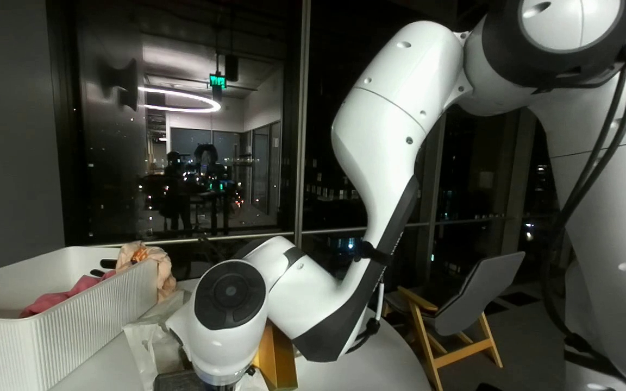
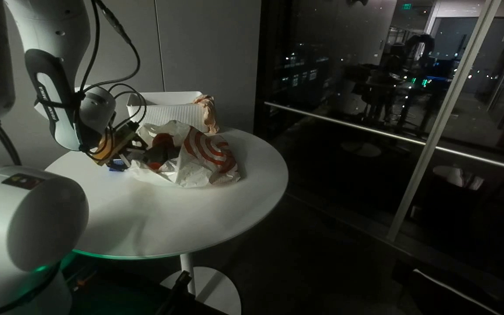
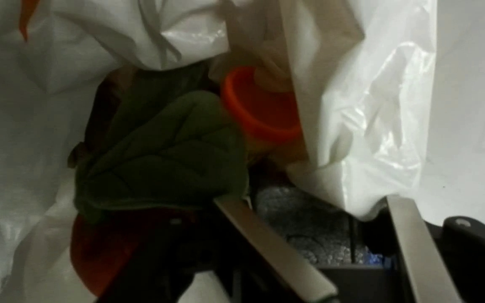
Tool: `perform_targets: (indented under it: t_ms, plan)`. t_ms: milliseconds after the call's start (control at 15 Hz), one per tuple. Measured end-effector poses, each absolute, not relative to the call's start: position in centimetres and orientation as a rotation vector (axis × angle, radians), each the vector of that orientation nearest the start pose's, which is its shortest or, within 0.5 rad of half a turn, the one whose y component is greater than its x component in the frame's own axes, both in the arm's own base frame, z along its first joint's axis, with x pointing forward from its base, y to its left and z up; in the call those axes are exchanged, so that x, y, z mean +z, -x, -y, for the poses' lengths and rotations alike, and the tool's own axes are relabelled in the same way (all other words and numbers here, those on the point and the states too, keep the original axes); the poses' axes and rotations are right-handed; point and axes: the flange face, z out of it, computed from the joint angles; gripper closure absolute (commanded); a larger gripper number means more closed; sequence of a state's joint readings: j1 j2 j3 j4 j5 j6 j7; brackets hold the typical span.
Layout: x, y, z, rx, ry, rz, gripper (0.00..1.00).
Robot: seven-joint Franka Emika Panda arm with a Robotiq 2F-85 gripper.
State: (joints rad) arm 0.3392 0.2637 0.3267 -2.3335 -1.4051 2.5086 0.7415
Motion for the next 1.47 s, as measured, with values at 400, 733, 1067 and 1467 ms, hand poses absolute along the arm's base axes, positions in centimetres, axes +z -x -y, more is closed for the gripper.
perform_targets:
  t_ms: [400, 733, 1067, 1467]
  plan:
    - [23.9, -39.9, -30.2, 0.597, -2.209, -1.173, 0.16]
    - [23.5, -40.4, -29.0, 0.545, -2.265, -1.099, 0.0]
    - [23.4, -40.0, -29.1, 0.525, -2.321, -1.101, 0.0]
    - [26.7, -38.6, -29.5, 0.724, -2.14, -1.25, 0.0]
